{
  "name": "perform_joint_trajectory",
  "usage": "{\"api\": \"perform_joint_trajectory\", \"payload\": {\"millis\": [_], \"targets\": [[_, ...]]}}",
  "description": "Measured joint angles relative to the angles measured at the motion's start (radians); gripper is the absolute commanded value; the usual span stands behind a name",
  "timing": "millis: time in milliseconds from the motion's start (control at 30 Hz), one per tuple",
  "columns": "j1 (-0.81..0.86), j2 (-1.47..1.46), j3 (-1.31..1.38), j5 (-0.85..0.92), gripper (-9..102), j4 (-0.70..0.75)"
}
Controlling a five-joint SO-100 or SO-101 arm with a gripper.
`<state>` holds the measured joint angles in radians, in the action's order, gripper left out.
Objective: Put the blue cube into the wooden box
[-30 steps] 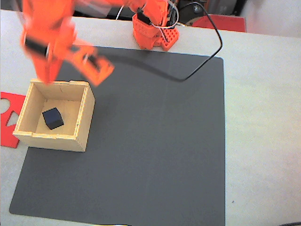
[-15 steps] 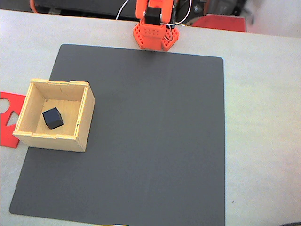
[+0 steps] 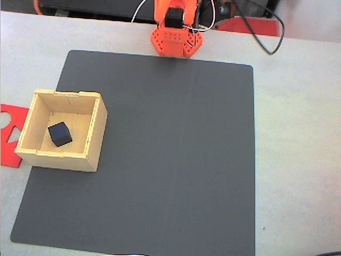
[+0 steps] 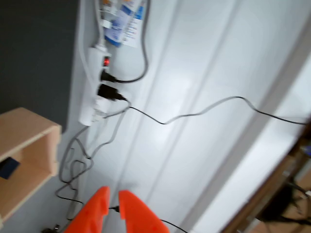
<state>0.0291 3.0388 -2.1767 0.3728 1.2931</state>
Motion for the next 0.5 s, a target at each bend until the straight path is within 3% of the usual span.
{"api": "perform_joint_trajectory", "payload": {"millis": [500], "targets": [[0.002, 0.083, -0.494, -0.133, 0, -0.112]]}}
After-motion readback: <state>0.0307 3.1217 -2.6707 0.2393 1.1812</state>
